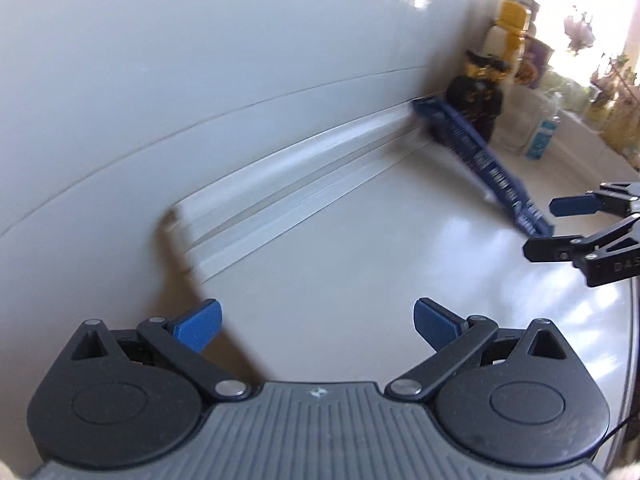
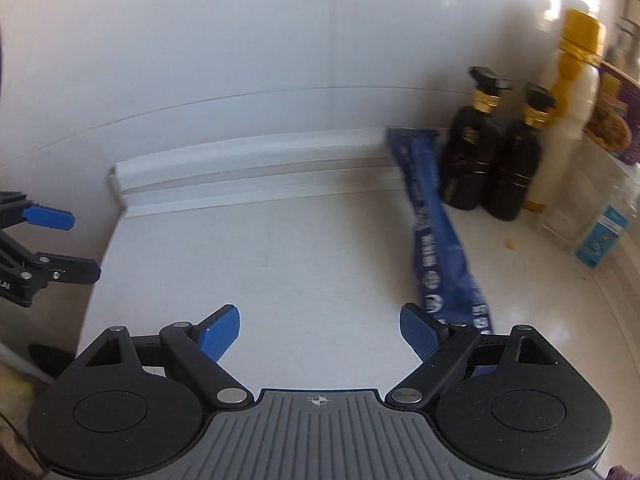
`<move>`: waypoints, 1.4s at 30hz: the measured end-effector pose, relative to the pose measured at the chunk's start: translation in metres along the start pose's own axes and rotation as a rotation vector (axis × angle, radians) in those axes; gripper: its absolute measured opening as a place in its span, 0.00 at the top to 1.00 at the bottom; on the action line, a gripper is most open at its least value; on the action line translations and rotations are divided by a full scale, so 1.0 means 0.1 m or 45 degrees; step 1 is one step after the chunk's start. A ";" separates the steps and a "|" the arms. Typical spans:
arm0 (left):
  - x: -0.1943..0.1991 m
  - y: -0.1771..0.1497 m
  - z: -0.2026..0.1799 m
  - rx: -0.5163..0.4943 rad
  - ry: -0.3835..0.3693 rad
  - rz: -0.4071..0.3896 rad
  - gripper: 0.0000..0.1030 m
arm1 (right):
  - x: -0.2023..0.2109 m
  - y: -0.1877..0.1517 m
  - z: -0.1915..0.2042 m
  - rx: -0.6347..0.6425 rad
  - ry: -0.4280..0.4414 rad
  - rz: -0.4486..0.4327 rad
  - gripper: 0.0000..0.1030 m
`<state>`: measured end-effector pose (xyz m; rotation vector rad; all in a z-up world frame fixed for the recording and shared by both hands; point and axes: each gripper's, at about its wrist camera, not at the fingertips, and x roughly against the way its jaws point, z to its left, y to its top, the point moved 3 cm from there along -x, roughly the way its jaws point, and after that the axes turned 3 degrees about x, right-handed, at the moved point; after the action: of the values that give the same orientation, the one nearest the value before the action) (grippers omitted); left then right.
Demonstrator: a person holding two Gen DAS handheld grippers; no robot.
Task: Collect trash
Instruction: 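Move both open grippers from the bin back to the blue wrapper, then grasp the long blue snack wrapper with both grippers, then lift the blue wrapper with both grippers and carry it over the bin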
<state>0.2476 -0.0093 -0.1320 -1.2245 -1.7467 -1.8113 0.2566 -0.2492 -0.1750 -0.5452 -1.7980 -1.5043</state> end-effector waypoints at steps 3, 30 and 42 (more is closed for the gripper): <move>-0.25 0.26 -0.28 -0.031 -0.079 -0.002 0.01 | 0.04 -0.05 -0.34 -0.093 -0.057 -0.040 0.11; -1.39 0.98 -1.39 0.297 -0.461 0.079 0.93 | -0.32 -0.15 -0.73 -0.150 -0.061 -0.122 0.64; -0.27 0.58 -0.89 0.307 -0.434 -0.058 0.93 | 0.43 -0.08 0.14 0.039 0.052 -0.168 0.64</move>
<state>0.2757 -0.1113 -0.1041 -1.4639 -2.1177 -1.4221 0.2190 -0.2426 -0.1492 -0.3848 -1.8527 -1.5617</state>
